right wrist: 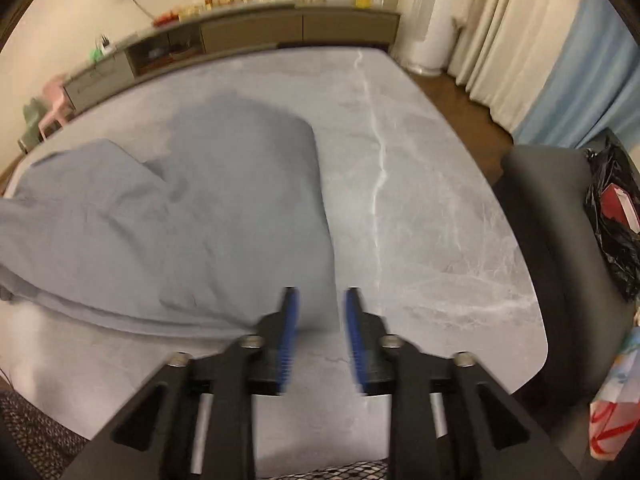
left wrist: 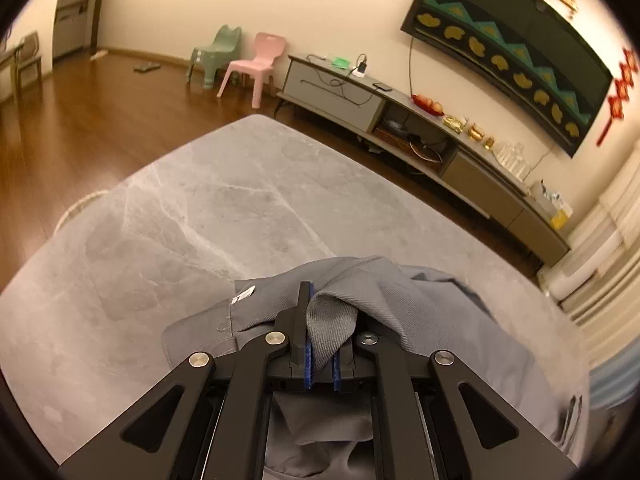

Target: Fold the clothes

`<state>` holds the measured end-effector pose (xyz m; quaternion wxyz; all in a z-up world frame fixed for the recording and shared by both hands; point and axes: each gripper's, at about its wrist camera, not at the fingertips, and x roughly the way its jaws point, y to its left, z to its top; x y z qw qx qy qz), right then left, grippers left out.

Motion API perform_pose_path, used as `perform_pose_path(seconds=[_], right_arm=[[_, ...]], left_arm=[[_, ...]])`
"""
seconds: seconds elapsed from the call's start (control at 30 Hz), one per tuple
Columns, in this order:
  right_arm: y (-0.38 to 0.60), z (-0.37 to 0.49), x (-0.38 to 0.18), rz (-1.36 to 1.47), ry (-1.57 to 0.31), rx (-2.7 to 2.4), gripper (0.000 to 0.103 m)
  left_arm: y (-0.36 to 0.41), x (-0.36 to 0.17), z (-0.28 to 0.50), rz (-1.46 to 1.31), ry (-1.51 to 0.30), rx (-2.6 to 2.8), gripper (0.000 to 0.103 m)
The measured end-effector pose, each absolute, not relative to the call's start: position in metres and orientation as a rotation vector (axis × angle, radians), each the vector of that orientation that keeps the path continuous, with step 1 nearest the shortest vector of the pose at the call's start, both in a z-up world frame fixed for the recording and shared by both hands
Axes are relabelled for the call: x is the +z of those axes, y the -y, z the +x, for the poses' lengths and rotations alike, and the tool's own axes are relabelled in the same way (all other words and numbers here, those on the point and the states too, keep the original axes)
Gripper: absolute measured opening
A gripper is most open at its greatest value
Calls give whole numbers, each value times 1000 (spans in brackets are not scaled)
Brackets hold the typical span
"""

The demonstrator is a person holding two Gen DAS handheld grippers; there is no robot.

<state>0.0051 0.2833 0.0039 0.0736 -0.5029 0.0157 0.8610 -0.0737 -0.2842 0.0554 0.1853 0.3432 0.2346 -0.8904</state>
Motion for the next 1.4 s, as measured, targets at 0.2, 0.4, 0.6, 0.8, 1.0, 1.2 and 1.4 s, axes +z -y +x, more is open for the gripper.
perform_pose_path(seconds=[0.2, 0.4, 0.6, 0.8, 1.0, 1.2, 1.4], right_arm=[[-171, 3, 29, -1343, 480, 2856, 64], [-90, -39, -42, -1671, 825, 2891, 72], [-90, -87, -95, -1886, 730, 2902, 47], [-124, -99, -47, -1675, 523, 3030, 5], [-173, -98, 94, -1165, 279, 3270, 4], [-149, -205, 157, -1053, 475, 3167, 4], [-174, -324, 98, -1364, 273, 2837, 37]], left_arm=[[270, 57, -80, 1009, -574, -2575, 7], [194, 106, -57, 927, -277, -3049, 8], [213, 130, -59, 770, -430, -3094, 7], [232, 132, -63, 778, -490, -2985, 7], [265, 203, -63, 602, -596, -2975, 7], [242, 195, -173, 841, -426, -2810, 8], [221, 80, -243, 1268, -478, -2559, 20]])
